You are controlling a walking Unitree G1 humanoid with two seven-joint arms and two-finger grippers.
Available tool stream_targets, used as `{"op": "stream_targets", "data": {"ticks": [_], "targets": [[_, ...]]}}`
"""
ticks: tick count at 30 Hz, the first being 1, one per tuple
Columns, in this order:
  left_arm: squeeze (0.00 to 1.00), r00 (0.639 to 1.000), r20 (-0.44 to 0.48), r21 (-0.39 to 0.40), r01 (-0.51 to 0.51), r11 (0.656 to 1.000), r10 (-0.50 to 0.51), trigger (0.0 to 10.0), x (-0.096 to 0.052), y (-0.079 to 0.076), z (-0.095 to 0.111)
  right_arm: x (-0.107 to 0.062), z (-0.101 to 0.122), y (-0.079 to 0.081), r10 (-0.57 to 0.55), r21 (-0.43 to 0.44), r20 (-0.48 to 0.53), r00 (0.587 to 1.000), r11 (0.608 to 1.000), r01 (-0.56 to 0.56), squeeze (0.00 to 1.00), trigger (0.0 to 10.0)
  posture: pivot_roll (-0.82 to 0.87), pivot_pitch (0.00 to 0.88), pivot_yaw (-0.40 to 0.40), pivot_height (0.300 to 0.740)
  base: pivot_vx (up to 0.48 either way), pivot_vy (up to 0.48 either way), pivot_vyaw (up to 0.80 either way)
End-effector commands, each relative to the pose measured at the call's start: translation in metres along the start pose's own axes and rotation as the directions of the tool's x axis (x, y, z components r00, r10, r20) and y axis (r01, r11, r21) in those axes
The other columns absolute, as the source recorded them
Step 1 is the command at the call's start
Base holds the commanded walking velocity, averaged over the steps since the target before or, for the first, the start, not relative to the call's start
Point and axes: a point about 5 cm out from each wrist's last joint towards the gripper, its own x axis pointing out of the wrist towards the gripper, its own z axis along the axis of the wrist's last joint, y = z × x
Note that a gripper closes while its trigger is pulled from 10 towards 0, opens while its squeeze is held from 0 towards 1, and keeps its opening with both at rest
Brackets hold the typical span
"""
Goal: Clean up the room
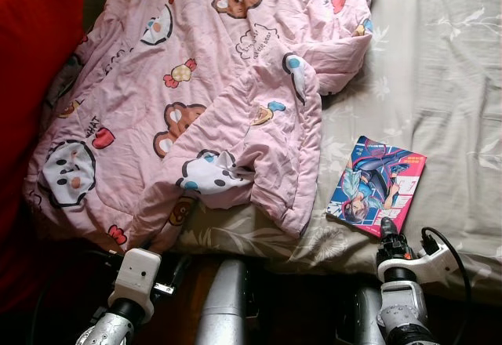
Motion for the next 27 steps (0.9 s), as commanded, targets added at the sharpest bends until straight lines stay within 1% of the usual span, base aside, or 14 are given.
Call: {"op": "stream_targets", "data": {"ticks": [1, 5, 6, 7, 8, 9, 25, 27], "targets": [[0.0, 0.999, -0.053, 0.021, -0.001, 1.0, 0.002, 10.0, -0.009, 0.003, -0.009, -0.021, -0.039, -0.013, -0.063, 0.073, -0.153, 0.986, 0.994, 0.075, 0.0, 10.0, 0.19, 0.465, 0.279, 0.628, 0.0, 0.0, 0.0], [0.0, 0.999, -0.051, 0.026, 0.0, 1.0, 0.001, 10.0, -0.009, 0.004, -0.009, -0.021, -0.041, -0.01, -0.048, 0.077, -0.158, 0.986, 0.995, 0.061, 0.0, 10.0, 0.2, 0.463, 0.28, 0.628, 0.0, 0.0, 0.0], [0.0, 0.999, -0.051, 0.028, 0.0, 1.0, 0.001, 10.0, -0.009, 0.004, -0.009, -0.021, -0.041, -0.01, -0.047, 0.081, -0.154, 0.987, 0.995, 0.06, 0.0, 8.2, 0.2, 0.463, 0.28, 0.628, 0.0, 0.0, 0.0], [0.0, 0.999, -0.05, 0.031, 0.001, 1.0, 0.0, 10.0, -0.009, 0.004, -0.009, -0.02, -0.041, -0.01, -0.046, 0.083, -0.149, 0.988, 0.995, 0.059, 0.0, 2.8, 0.2, 0.463, 0.28, 0.628, 0.0, 0.0, 0.0], [0.0, 0.999, -0.05, 0.033, 0.002, 0.999, 0.0, 10.0, -0.009, 0.004, -0.008, -0.02, -0.04, -0.01, -0.046, 0.084, -0.147, 0.988, 0.995, 0.059, 0.0, 2.8, 0.2, 0.463, 0.28, 0.628, 0.0, 0.0, 0.0], [0.0, 0.999, -0.049, 0.035, 0.002, 0.999, 0.0, 10.0, -0.008, 0.004, -0.008, -0.02, -0.04, -0.01, -0.045, 0.085, -0.144, 0.989, 0.995, 0.058, 0.0, 0.0, 0.19, 0.462, 0.28, 0.628, 0.0, 0.0, 0.0], [0.0, 0.999, -0.047, 0.05, 0.025, 0.998, -0.022, 10.0, -0.005, 0.001, -0.009, -0.018, -0.029, -0.013, -0.055, 0.071, -0.101, 0.993, 0.995, 0.063, 0.0, 0.0, 0.18, 0.45, 0.277, 0.628, 0.0, 0.0, 0.0], [0.0, 0.999, -0.048, 0.049, 0.026, 0.998, -0.024, 10.0, -0.003, 0.0, -0.01, -0.016, -0.027, -0.011, -0.044, 0.053, -0.092, 0.995, 0.997, 0.049, 0.0, 0.0, 0.18, 0.446, 0.273, 0.628, 0.0, 0.0, 0.0]]}}
